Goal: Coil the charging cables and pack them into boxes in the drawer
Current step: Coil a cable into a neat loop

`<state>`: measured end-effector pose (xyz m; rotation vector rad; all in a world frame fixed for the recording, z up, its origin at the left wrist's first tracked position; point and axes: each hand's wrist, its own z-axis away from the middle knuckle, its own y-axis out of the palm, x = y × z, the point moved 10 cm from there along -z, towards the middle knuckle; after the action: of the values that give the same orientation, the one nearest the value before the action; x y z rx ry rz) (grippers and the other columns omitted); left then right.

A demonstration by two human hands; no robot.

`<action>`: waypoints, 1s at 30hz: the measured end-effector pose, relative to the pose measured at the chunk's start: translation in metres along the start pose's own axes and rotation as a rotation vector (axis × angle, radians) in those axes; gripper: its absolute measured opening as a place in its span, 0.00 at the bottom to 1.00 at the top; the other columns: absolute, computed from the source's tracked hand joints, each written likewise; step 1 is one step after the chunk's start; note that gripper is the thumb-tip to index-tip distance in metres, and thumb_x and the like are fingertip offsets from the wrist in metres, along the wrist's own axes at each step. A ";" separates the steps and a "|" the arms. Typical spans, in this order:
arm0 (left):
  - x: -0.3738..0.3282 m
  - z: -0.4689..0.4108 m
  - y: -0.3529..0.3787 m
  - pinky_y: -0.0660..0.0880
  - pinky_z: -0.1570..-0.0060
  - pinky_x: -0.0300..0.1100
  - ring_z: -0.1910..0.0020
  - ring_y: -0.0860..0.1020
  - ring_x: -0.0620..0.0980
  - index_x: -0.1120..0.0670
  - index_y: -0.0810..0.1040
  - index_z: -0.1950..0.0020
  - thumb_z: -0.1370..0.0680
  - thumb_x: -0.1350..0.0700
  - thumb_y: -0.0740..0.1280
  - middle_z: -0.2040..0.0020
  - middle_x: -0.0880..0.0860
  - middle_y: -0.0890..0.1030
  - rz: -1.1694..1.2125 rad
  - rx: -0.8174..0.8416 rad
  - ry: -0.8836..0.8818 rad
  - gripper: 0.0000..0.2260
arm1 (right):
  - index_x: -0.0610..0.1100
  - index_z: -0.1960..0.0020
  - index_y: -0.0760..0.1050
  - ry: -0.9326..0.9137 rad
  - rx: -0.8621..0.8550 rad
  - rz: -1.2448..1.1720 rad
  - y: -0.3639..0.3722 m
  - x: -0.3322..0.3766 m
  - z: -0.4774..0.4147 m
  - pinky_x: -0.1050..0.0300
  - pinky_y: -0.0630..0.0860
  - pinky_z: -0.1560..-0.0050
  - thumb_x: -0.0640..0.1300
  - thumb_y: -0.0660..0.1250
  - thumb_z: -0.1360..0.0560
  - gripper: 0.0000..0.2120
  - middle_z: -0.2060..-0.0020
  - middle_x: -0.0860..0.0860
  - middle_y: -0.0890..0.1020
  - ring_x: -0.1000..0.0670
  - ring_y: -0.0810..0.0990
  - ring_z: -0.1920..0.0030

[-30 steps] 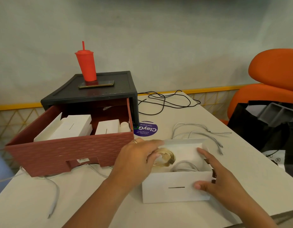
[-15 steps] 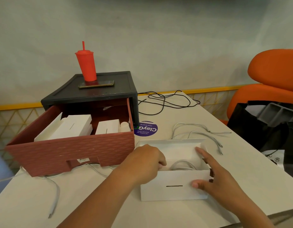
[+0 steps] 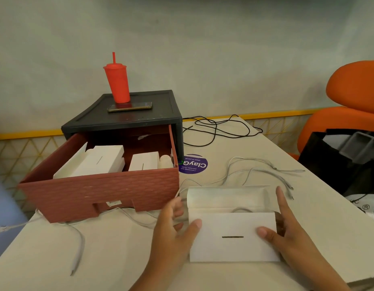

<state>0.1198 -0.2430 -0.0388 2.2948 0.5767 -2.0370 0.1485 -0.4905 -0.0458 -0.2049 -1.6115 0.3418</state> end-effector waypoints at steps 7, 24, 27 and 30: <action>0.013 0.002 0.030 0.74 0.51 0.28 0.47 0.78 0.35 0.49 0.68 0.30 0.23 0.62 0.65 0.44 0.41 0.80 0.145 0.139 -0.073 0.22 | 0.68 0.37 0.62 -0.048 -0.012 -0.100 0.002 0.001 0.006 0.68 0.71 0.52 0.65 0.65 0.41 0.33 0.47 0.72 0.77 0.68 0.77 0.47; 0.017 -0.001 0.046 0.62 0.34 0.35 0.33 0.65 0.36 0.31 0.48 0.31 0.32 0.39 0.68 0.32 0.33 0.63 -0.147 0.224 0.016 0.37 | 0.68 0.43 0.66 -0.117 -0.246 0.125 -0.003 0.002 -0.005 0.68 0.65 0.46 0.48 0.64 0.24 0.17 0.43 0.69 0.70 0.58 0.71 0.41; 0.018 -0.001 0.047 0.62 0.33 0.36 0.32 0.63 0.36 0.31 0.49 0.33 0.42 0.32 0.65 0.30 0.35 0.62 -0.204 0.240 0.037 0.40 | 0.62 0.42 0.71 -0.053 -0.241 0.146 -0.004 0.000 -0.008 0.62 0.67 0.45 0.45 0.71 0.29 0.19 0.44 0.61 0.75 0.55 0.73 0.42; 0.019 -0.001 0.046 0.61 0.34 0.34 0.33 0.63 0.36 0.35 0.51 0.30 0.44 0.31 0.63 0.32 0.35 0.61 -0.227 0.231 0.042 0.44 | 0.55 0.37 0.72 0.038 -0.195 0.187 -0.002 0.000 -0.012 0.62 0.66 0.46 0.52 0.77 0.37 0.30 0.44 0.59 0.75 0.56 0.72 0.45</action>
<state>0.1354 -0.2806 -0.0672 2.5082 0.6650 -2.2708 0.1602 -0.4915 -0.0446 -0.5108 -1.5915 0.3220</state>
